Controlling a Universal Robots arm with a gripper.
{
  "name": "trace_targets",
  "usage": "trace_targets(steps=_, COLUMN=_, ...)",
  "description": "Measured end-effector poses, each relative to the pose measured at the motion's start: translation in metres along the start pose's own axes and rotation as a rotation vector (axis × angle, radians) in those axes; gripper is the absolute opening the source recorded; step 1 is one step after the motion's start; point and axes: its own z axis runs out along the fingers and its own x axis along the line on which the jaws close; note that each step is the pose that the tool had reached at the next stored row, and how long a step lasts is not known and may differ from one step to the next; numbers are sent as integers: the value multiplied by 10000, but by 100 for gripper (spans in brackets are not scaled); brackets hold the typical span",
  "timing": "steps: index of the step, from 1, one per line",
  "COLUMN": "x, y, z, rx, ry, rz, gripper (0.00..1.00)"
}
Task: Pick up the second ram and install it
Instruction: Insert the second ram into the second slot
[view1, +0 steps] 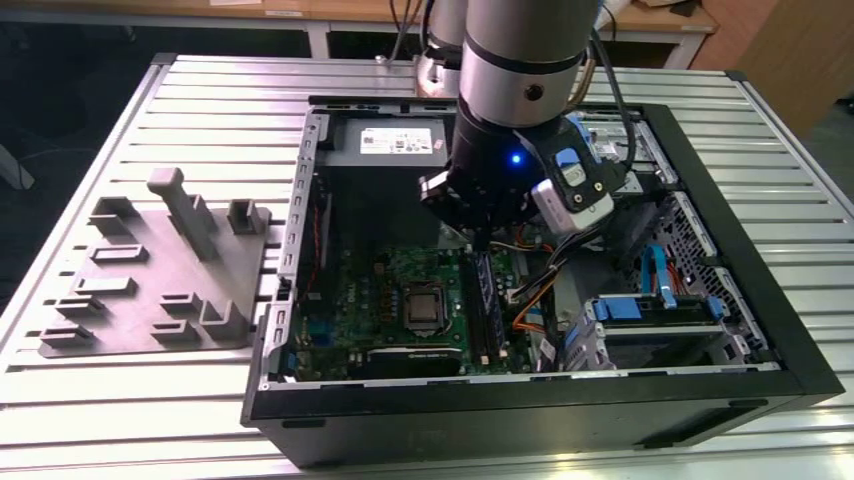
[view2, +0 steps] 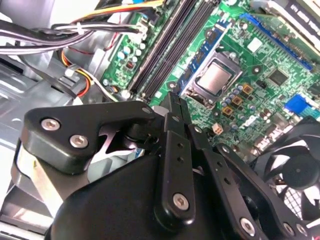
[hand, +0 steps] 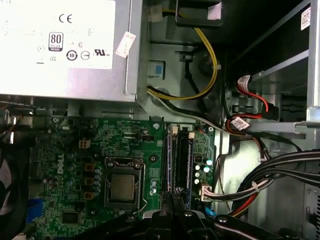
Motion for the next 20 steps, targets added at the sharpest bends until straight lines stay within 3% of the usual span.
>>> trace_targets(steps=12, x=-34, y=-108, z=125, rx=1, ry=-1, rz=42, gripper=11)
trace_targets(steps=20, x=-42, y=-156, z=266, rx=3, ry=-2, rz=101, gripper=11)
